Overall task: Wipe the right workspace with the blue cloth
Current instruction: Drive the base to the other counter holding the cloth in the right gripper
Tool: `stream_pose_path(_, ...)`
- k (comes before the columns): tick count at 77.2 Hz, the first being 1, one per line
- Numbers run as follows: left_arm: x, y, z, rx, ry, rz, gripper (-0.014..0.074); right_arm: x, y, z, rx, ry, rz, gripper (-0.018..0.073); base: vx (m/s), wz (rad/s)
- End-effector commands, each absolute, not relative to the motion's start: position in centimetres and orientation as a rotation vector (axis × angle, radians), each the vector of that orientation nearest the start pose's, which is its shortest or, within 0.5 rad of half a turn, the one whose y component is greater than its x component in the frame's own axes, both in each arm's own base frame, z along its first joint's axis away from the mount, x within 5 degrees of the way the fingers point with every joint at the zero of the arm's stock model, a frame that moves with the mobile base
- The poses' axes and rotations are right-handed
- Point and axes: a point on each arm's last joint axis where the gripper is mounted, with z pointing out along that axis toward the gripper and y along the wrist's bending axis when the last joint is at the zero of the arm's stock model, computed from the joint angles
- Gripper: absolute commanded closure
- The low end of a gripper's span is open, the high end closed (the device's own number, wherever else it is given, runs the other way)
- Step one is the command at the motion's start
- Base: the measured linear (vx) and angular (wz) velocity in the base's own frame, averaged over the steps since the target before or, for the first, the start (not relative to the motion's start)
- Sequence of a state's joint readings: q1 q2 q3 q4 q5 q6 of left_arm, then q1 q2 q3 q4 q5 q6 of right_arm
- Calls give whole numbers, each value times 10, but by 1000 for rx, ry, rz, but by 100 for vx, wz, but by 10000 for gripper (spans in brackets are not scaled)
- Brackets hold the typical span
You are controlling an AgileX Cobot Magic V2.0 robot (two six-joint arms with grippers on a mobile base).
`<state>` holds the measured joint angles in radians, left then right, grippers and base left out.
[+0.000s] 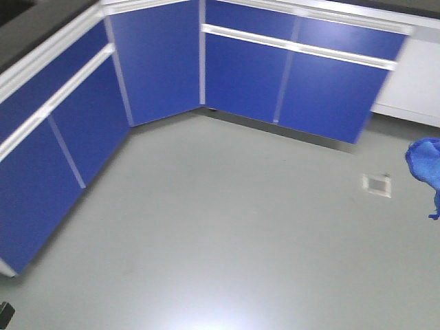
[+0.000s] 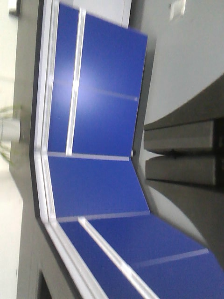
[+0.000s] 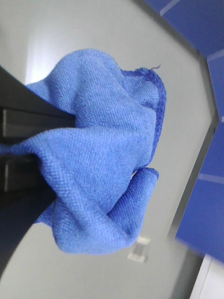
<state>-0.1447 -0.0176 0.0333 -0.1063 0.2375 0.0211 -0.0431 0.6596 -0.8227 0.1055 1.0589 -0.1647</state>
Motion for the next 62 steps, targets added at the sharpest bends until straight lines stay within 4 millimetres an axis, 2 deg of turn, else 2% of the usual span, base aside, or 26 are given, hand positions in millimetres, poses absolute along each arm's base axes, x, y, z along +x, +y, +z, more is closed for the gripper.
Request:
stream_pose_path(1, 54, -10, 197, 67, 1637, -195, 603, 104, 4, 357, -121, 2282, 25, 564, -13, -77)
stream_pose_path(37, 54, -10, 197, 67, 1637, -195, 603, 97, 5, 350, -134, 2383, 39, 564, -10, -77)
stream_pose_path(53, 54, -10, 197, 67, 1637, -195, 603, 84, 6, 340, -158, 2571, 68, 564, 0, -39)
stream_pose_path(62, 54, -10, 197, 67, 1637, -195, 603, 83, 6, 340, -158, 2561, 71, 564, 5, -17)
